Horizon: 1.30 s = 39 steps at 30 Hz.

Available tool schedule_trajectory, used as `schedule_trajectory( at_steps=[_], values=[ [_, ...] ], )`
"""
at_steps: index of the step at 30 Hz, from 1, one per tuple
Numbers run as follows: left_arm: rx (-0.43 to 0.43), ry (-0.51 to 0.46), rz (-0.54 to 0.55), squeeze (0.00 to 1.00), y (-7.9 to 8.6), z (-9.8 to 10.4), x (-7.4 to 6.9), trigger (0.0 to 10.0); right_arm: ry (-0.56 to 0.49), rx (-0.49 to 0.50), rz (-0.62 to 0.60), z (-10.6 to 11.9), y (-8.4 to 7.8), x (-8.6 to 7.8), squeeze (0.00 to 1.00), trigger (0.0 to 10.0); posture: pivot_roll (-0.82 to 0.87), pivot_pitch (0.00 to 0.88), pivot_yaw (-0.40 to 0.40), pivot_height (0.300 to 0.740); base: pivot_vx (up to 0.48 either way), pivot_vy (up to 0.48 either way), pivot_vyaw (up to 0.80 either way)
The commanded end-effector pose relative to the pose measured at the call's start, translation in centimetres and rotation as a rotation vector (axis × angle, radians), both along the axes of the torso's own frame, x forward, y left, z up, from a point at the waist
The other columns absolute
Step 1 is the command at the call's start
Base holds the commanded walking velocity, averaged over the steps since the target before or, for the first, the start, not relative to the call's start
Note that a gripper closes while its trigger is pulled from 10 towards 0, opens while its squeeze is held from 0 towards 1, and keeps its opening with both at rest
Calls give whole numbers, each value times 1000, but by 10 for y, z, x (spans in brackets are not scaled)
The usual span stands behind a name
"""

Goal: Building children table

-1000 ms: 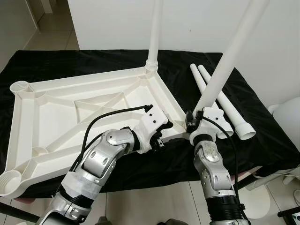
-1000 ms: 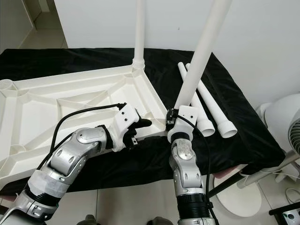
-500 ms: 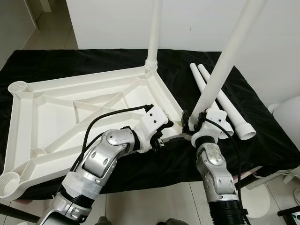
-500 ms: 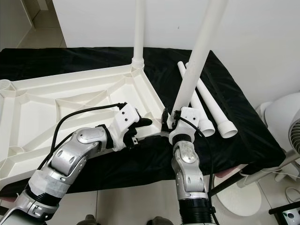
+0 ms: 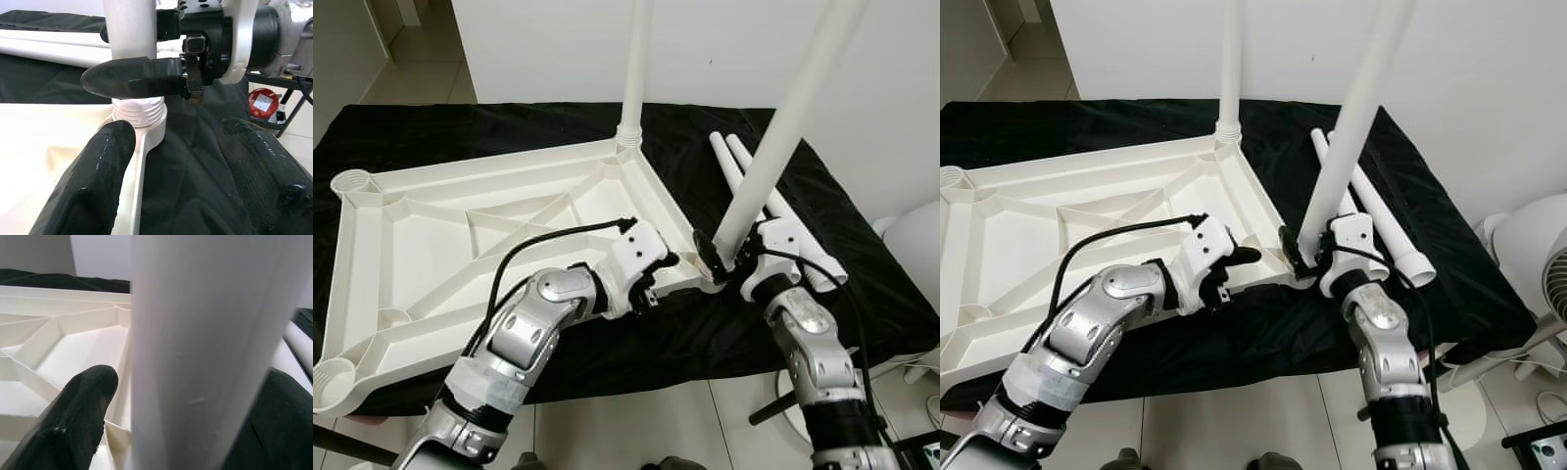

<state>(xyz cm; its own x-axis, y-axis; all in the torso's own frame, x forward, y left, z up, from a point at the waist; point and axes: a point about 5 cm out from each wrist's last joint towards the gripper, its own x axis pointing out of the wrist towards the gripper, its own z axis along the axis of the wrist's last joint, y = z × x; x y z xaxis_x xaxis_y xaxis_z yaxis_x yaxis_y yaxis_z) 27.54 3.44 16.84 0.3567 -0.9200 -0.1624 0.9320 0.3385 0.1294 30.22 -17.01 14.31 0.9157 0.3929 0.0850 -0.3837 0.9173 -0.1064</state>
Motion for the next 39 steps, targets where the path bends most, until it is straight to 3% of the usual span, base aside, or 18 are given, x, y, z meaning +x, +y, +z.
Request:
schedule_trajectory(
  at_steps=[1, 4, 5, 6, 7, 8, 9, 10, 18, 19, 21, 22, 28, 34, 36, 38, 39],
  values=[
    [-9, -17, 49, 0, 0, 1, 4, 10000, 17, -11, 23, -4, 1, 1, 0, 10000, 22, 0, -52, 740, 0, 0, 0],
    [-12, -18, 50, 0, 0, 2, 4, 10000, 21, -23, 49, -5, 2, 4, 0, 10000, 23, 0, -53, 740, 0, 0, 0],
    [-15, -21, 51, 0, -1, 3, 4, 10000, 24, -32, 79, -6, 4, 8, 0, 6000, 25, 0, -52, 740, 0, 0, 0],
    [-15, -21, 51, 0, -1, 3, 4, 10000, 24, -32, 79, -6, 4, 8, 0, 6000, 25, 0, -52, 740, 0, 0, 0],
    [-20, -21, 51, 0, -2, 4, 4, 10000, 32, -45, 115, -8, 7, 12, 0, 2588, 30, 0, -54, 740, 0, 0, 0],
    [-22, -22, 51, 0, -3, 5, 4, 10000, 38, -53, 141, -9, 9, 15, 0, 1686, 30, 0, -54, 740, 0, 0, 0],
    [-23, -23, 52, 0, -3, 5, 4, 10000, 47, -55, 161, -10, 10, 16, 0, 1686, 34, 0, -54, 740, 0, 0, 0],
    [-24, -24, 52, 0, -4, 5, 5, 10000, 50, -59, 171, -11, 10, 17, 0, 0, 34, 0, -54, 740, 0, 0, 0],
    [-24, -25, 63, 0, -1, 6, 5, 10000, 86, -60, 176, -22, 7, 15, 0, 0, 41, 0, -56, 740, 0, 0, 0],
    [-24, -24, 63, 0, -1, 6, 5, 10000, 89, -55, 174, -23, 7, 14, 0, 2000, 39, 0, -54, 740, 0, 0, 0],
    [-23, -24, 62, 0, -1, 6, 5, 10000, 92, -48, 163, -25, 6, 14, 0, 2000, 39, 0, -54, 740, 0, 0, 0],
    [-23, -22, 60, 0, -1, 6, 4, 10000, 98, -36, 148, -27, 7, 12, 0, 10000, 35, 0, -51, 740, 0, 0, 0],
    [-22, -19, 54, 0, -1, 5, 4, 10000, 110, -5, 66, -32, 12, 8, 0, 10000, 31, 0, -49, 740, 0, 0, 0],
    [-21, -13, 46, 0, -2, 5, 3, 10000, 107, 77, -114, -28, 23, 7, 0, 10000, 22, 0, -42, 740, 0, 0, 0],
    [-21, -13, 46, 0, -2, 5, 3, 10000, 107, 77, -114, -28, 23, 7, 0, 10000, 22, 0, -42, 740, 0, 0, 0],
    [-20, -11, 42, 0, -3, 5, 2, 10000, 119, 133, -262, -25, 25, 9, 0, 10000, 22, 0, -43, 740, 0, 0, 0],
    [-20, -11, 42, 0, -3, 5, 2, 10000, 119, 133, -262, -25, 25, 9, 0, 10000, 22, 0, -43, 740, 0, 0, 0]
  ],
)
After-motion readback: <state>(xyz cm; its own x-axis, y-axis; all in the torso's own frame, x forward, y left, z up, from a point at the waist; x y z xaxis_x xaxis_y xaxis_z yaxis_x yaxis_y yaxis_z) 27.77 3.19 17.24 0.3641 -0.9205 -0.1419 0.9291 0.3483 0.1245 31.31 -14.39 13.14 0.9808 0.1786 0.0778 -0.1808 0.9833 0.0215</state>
